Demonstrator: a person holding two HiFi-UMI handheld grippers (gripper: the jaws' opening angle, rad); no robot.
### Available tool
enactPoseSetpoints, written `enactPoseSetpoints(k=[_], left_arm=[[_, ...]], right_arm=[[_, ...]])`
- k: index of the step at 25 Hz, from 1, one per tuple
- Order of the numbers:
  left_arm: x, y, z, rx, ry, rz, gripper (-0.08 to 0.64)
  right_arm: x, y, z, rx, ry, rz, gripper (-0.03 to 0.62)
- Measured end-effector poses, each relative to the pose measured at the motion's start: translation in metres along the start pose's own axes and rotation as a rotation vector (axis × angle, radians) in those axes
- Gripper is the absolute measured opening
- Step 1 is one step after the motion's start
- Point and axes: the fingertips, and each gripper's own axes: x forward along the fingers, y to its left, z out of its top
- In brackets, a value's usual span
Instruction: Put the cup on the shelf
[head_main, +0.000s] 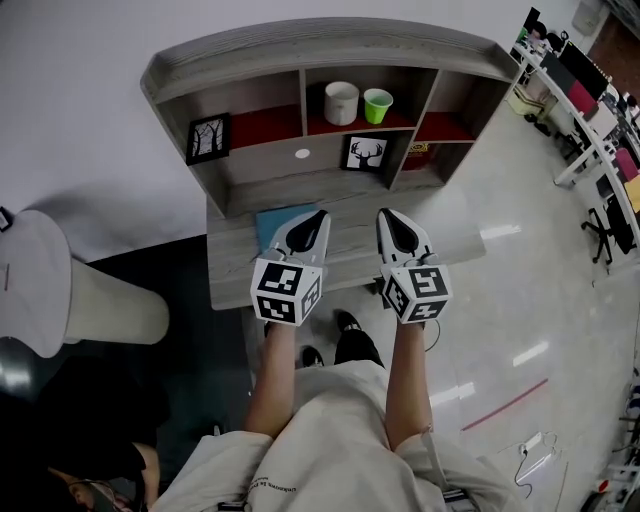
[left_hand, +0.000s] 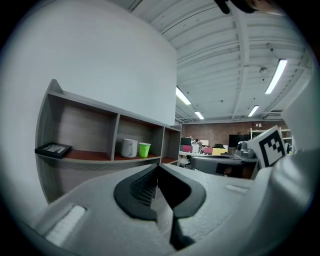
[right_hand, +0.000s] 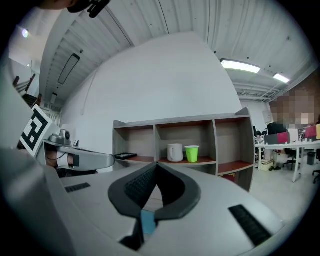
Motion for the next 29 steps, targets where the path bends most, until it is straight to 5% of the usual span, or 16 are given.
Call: enactPoseSetpoints(k=[29], left_arm=[[-0.024,0.012,0.002,-0.011,-0.013,-0.022,0.011]], right_arm=[[-0.003,0.022,0.005,-0.034,0.008,-0.062,0.015]])
